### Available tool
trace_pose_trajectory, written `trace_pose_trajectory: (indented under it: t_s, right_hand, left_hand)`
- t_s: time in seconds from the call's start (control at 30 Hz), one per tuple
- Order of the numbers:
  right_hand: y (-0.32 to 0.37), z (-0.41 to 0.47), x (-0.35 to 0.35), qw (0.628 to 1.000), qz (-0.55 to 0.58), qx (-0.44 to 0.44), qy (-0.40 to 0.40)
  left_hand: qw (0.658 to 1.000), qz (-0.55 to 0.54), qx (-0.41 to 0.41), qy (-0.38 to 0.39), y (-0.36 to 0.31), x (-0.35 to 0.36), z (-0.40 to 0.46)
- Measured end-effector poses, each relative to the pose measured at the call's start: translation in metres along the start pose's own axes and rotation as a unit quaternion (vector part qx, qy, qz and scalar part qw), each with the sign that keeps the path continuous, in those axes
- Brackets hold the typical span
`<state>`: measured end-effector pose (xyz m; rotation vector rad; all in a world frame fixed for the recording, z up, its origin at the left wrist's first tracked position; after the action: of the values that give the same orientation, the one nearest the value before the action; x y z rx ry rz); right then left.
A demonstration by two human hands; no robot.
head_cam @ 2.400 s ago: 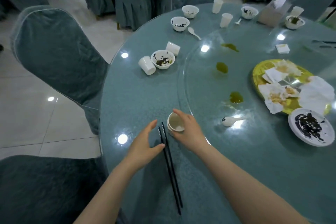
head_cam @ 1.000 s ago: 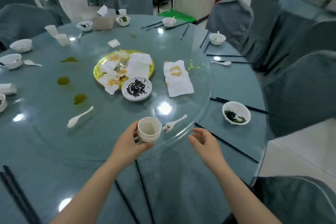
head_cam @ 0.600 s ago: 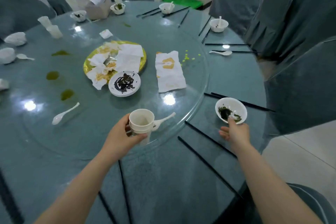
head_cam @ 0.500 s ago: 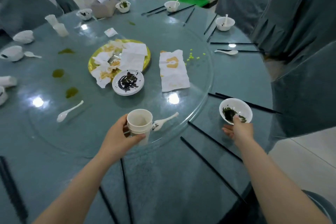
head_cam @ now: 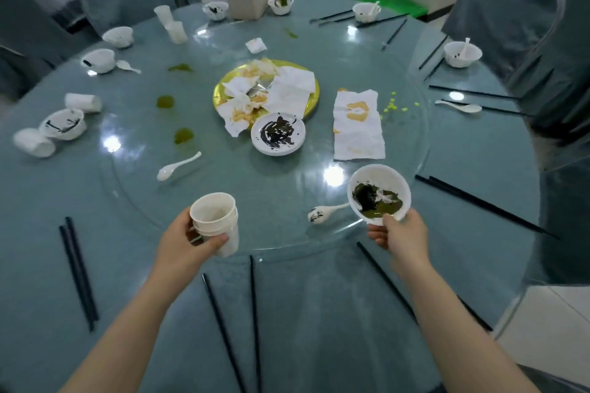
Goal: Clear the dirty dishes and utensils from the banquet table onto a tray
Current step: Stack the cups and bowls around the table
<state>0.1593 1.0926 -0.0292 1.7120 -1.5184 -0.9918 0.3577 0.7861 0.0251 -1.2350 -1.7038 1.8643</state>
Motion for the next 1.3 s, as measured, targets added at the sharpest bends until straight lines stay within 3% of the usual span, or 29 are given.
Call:
trace_pose_trajectory:
  t_s: [0.4, 0.6, 0.93, 1.3]
  right_hand:
    - [-0.023, -0.121, 0.157, 0.982, -0.101, -0.041, 0.152]
    - [-0.045, -0.227, 0.251, 0.961, -0.136, -0.079, 0.226]
    - [-0.100, -0.414, 0.388, 0.925, -0.153, -0.113, 0.329]
    - [-0.143, -0.532, 0.530, 0.879, -0.184, -0.112, 0.426]
  left_hand:
    - [0.982, -0.029, -0.004, -0.186, 0.041, -0.212, -0.089]
    - [0.960, -0.034, 0.041, -0.276, 0.063, -0.339, -0.158]
    - [0.929, -0.039, 0.099, -0.355, 0.099, -0.525, -0.274]
    - [0.874, -0.060, 0.033, -0.481, 0.170, -0.648, -0.382]
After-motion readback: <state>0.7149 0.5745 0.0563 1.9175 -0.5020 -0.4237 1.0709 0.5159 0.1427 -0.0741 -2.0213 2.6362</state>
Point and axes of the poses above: each hand's wrist, its own z-axis towards the middle knuckle, its own x-axis out of the palm, y = z × x, the point moved 4 cm from there along z, towards the middle knuckle, and after that the axes turned 5 degrees about x, right-handed, at the moved point
